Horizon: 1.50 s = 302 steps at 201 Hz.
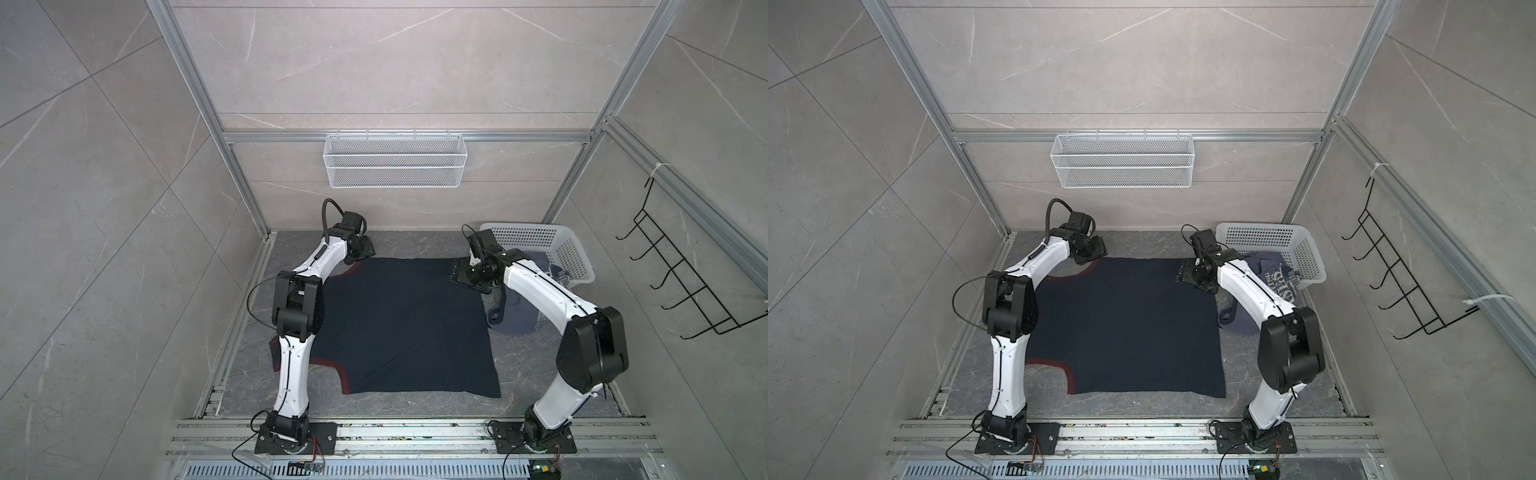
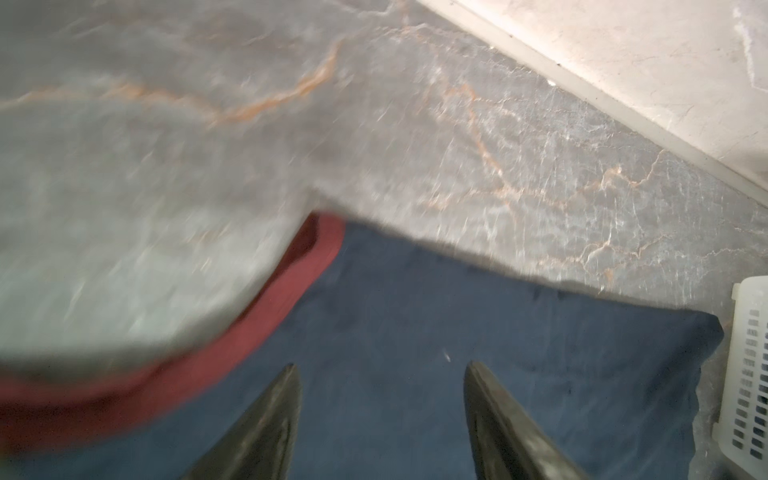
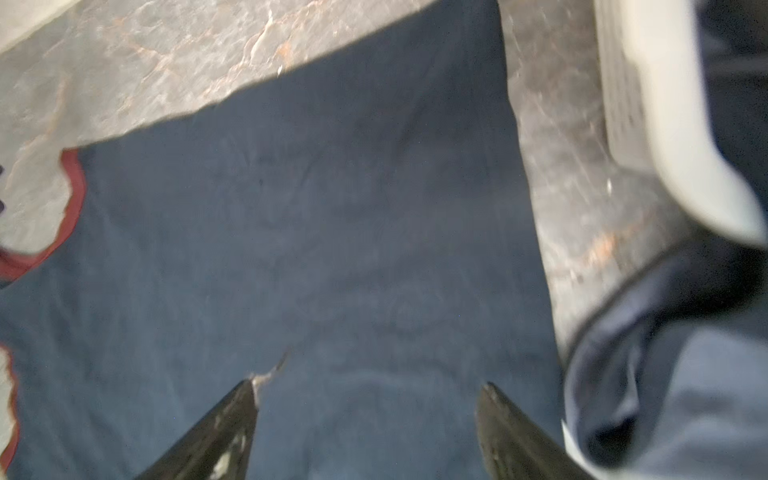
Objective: Fold and stack the tank tops
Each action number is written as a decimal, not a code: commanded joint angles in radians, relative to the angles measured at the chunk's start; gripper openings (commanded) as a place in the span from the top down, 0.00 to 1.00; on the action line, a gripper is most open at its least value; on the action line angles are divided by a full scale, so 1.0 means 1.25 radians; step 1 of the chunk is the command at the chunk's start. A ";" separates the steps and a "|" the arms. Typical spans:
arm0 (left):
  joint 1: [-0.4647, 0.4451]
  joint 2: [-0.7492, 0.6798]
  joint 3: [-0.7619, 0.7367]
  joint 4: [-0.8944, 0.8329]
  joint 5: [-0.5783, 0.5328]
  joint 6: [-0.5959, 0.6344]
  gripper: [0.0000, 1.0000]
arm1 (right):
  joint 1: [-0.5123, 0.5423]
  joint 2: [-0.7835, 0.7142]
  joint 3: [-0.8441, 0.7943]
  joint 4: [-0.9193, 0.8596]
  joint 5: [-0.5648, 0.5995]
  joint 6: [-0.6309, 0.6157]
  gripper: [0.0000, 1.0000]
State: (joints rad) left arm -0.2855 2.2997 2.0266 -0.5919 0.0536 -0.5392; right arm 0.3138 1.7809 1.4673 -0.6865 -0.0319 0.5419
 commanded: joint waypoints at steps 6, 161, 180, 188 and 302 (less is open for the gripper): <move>0.005 0.077 0.105 -0.030 -0.004 0.056 0.40 | -0.006 0.076 0.085 0.001 0.023 -0.039 0.17; 0.010 0.226 0.273 -0.127 -0.122 0.108 0.38 | -0.055 0.281 0.309 0.033 0.037 -0.128 0.18; 0.010 0.225 0.270 -0.116 -0.097 0.107 0.38 | -0.055 0.296 0.316 0.044 0.037 -0.142 0.18; 0.010 0.232 0.280 -0.120 -0.095 0.110 0.38 | -0.055 0.302 0.322 0.044 0.038 -0.145 0.18; 0.033 0.195 0.185 -0.054 -0.103 0.126 0.78 | -0.084 0.475 0.494 -0.058 0.076 -0.099 0.19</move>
State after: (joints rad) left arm -0.2703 2.6095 2.3562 -0.7048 -0.0765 -0.4072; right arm 0.2176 2.2723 1.9644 -0.6601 0.0406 0.3775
